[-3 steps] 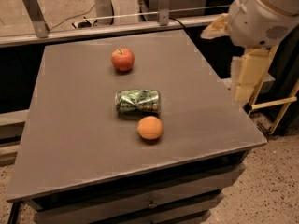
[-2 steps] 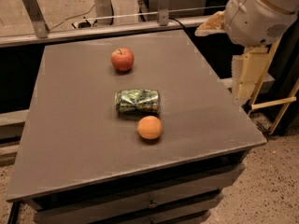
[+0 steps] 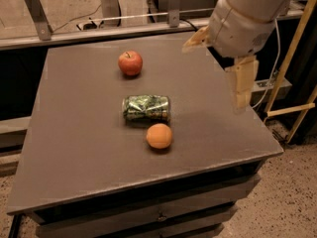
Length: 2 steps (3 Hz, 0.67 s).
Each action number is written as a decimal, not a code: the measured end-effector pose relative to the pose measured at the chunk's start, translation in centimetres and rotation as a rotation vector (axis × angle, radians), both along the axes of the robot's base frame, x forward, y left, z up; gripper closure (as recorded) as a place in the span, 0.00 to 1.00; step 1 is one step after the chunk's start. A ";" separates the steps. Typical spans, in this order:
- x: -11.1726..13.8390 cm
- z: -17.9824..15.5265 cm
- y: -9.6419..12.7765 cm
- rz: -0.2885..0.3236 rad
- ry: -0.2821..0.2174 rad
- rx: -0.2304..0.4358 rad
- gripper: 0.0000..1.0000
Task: Pick orange
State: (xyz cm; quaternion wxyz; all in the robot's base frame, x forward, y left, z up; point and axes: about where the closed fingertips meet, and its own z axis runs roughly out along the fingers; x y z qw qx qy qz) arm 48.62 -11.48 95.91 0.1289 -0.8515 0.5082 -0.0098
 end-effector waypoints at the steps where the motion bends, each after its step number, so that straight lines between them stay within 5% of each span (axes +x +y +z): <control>1: -0.4 -3.1 3.1 0.253 0.014 -0.056 0.00; 2: -1.8 -4.7 5.9 0.488 -0.009 -0.056 0.00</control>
Offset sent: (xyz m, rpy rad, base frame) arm -0.0513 0.0967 -0.0653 -0.0228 -0.0422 0.8685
